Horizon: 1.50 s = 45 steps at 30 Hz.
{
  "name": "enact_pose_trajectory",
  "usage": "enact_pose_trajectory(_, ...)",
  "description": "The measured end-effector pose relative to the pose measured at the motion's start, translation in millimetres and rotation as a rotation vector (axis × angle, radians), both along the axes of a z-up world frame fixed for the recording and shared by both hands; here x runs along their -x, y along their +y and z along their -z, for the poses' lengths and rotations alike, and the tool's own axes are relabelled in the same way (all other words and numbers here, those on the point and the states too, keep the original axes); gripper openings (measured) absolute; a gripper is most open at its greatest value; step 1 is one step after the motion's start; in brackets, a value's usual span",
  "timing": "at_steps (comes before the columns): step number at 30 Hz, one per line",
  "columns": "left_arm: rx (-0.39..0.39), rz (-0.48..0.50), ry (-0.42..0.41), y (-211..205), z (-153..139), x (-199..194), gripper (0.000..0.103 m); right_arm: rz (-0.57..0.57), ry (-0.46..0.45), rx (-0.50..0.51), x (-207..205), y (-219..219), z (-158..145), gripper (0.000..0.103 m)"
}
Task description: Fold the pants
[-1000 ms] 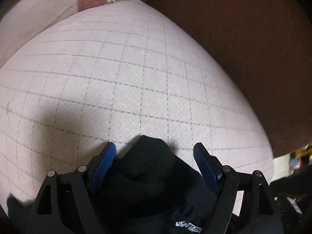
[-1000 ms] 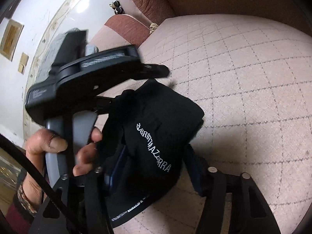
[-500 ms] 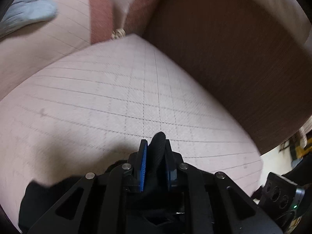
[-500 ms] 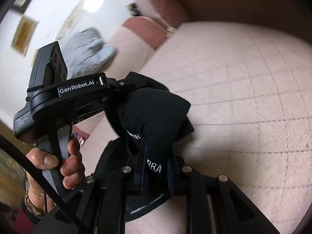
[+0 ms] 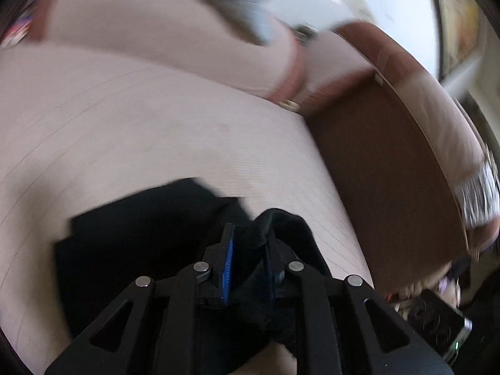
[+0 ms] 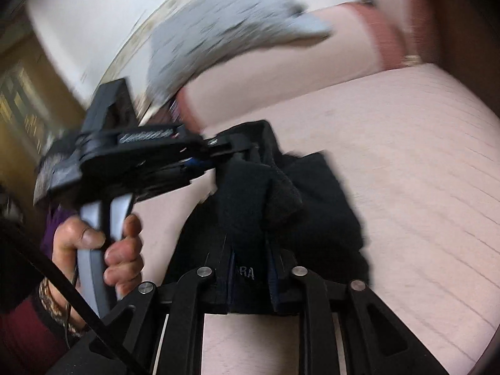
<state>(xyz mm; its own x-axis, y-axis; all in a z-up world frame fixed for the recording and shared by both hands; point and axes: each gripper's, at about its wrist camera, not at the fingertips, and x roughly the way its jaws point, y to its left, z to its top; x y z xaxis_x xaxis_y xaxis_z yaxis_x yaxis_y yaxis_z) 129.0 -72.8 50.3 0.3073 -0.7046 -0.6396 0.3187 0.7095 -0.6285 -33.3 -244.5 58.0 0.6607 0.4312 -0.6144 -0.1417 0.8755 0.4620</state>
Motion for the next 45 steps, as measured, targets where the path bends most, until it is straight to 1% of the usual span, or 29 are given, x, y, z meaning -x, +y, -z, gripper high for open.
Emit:
enact_pose_trajectory(1, -0.001, -0.032, 0.022, 12.2, 7.7, -2.1, 0.016, -0.051, 0.018, 0.011, -5.8, 13.6, 3.8, 0.027)
enact_pose_trajectory(2, -0.001, -0.065, 0.047, 23.8, 15.9, -4.0, 0.016, -0.106, 0.045, 0.024, -10.6, 29.4, 11.3, 0.033)
enact_pose_trajectory(3, 0.001, -0.096, 0.069, 33.7, 22.5, -5.0, 0.016, -0.129, 0.057, 0.025, -15.4, 35.0, 14.2, 0.038)
enact_pose_trajectory(4, 0.016, -0.133, 0.096, 44.9, 28.8, -4.0, 0.016, -0.171, 0.073, 0.008, -13.1, 41.8, 19.6, 0.038)
enact_pose_trajectory(5, 0.053, -0.168, 0.131, 56.4, 36.3, -3.8, 0.017, -0.214, 0.083, -0.027, -11.3, 45.6, 23.0, 0.038)
enact_pose_trajectory(6, 0.098, -0.195, 0.160, 65.7, 43.0, -3.7, 0.020, -0.236, 0.084, -0.045, -8.3, 47.7, 23.7, 0.042)
enact_pose_trajectory(7, 0.152, -0.223, 0.189, 78.1, 48.2, -2.3, 0.030, -0.265, 0.076, -0.059, -1.7, 48.9, 21.3, 0.044)
enact_pose_trajectory(8, 0.170, -0.232, 0.195, 84.9, 46.8, 0.8, 0.035, -0.287, 0.067, -0.064, -0.1, 47.7, 18.0, 0.046)
enact_pose_trajectory(10, 0.161, -0.246, 0.174, 92.2, 45.9, 4.5, 0.035, -0.326, 0.037, -0.091, 14.7, 39.5, 7.8, 0.047)
enact_pose_trajectory(11, 0.148, -0.246, 0.160, 95.4, 41.9, 8.4, 0.035, -0.321, 0.023, -0.108, 14.0, 32.4, 5.2, 0.047)
enact_pose_trajectory(12, 0.147, -0.245, 0.150, 96.8, 38.0, 11.8, 0.036, -0.305, 0.010, -0.124, 20.9, 23.2, 2.3, 0.049)
enact_pose_trajectory(14, 0.156, -0.239, 0.140, 102.4, 30.6, 17.5, 0.045, -0.216, -0.004, -0.154, 23.7, -2.9, -1.0, 0.055)
enact_pose_trajectory(15, 0.162, -0.228, 0.134, 100.2, 27.8, 19.8, 0.048, -0.174, -0.001, -0.162, 23.1, -10.9, -2.2, 0.055)
enact_pose_trajectory(17, 0.159, -0.186, 0.128, 87.0, 22.8, 26.1, 0.061, -0.087, 0.020, -0.211, 15.9, -33.3, 1.7, 0.055)
enact_pose_trajectory(19, 0.122, -0.140, 0.126, 66.5, 22.2, 30.1, 0.063, -0.024, 0.045, -0.284, 11.5, -52.2, 7.7, 0.055)
enact_pose_trajectory(21, 0.019, -0.114, 0.100, 42.8, 22.9, 33.0, 0.063, 0.009, 0.056, -0.313, 9.4, -61.2, 12.0, 0.055)
enact_pose_trajectory(22, -0.055, -0.103, 0.074, 31.1, 22.8, 34.7, 0.061, 0.027, 0.060, -0.313, 10.2, -64.8, 11.0, 0.055)
enact_pose_trajectory(23, -0.112, -0.084, 0.046, 20.9, 22.0, 36.1, 0.036, 0.040, 0.062, -0.308, 12.1, -67.9, 10.4, 0.056)
enact_pose_trajectory(24, -0.147, -0.063, 0.026, 11.7, 20.8, 38.4, 0.019, 0.050, 0.064, -0.303, 11.1, -67.9, 11.0, 0.056)
enact_pose_trajectory(25, -0.166, -0.057, 0.020, 7.6, 19.7, 39.8, 0.017, 0.062, 0.067, -0.296, 10.3, -68.7, 10.0, 0.056)
enact_pose_trajectory(29, -0.171, -0.088, -0.025, 13.7, 5.5, 51.2, 0.016, 0.094, 0.086, -0.269, 7.9, -70.9, 13.5, 0.056)
enact_pose_trajectory(32, -0.154, -0.127, -0.034, 35.9, -3.2, 62.2, 0.015, 0.096, 0.086, -0.258, 5.1, -67.4, 16.1, 0.056)
enact_pose_trajectory(34, -0.152, -0.155, -0.033, 54.3, -2.0, 67.6, 0.015, 0.089, 0.085, -0.244, 3.0, -62.7, 16.9, 0.056)
enact_pose_trajectory(37, -0.142, -0.216, 0.005, 83.3, 10.1, 61.8, 0.015, 0.072, 0.093, -0.214, 0.8, -51.9, 20.1, 0.056)
enact_pose_trajectory(40, -0.159, -0.253, 0.042, 94.0, 26.5, 52.4, 0.015, 0.037, 0.101, -0.179, -0.2, -37.1, 23.9, 0.056)
enact_pose_trajectory(42, -0.177, -0.254, 0.050, 97.4, 35.8, 51.4, 0.016, 0.020, 0.104, -0.149, 0.1, -28.8, 25.8, 0.056)
enact_pose_trajectory(43, -0.185, -0.256, 0.050, 98.0, 39.5, 51.3, 0.018, 0.011, 0.104, -0.129, 0.5, -23.6, 27.1, 0.056)
enact_pose_trajectory(44, -0.188, -0.259, 0.052, 99.0, 41.6, 51.5, 0.024, 0.005, 0.104, -0.113, 0.9, -20.0, 28.2, 0.056)
enact_pose_trajectory(45, -0.186, -0.267, 0.061, 100.8, 43.7, 51.5, 0.027, 0.004, 0.102, -0.098, 1.6, -17.6, 28.7, 0.056)
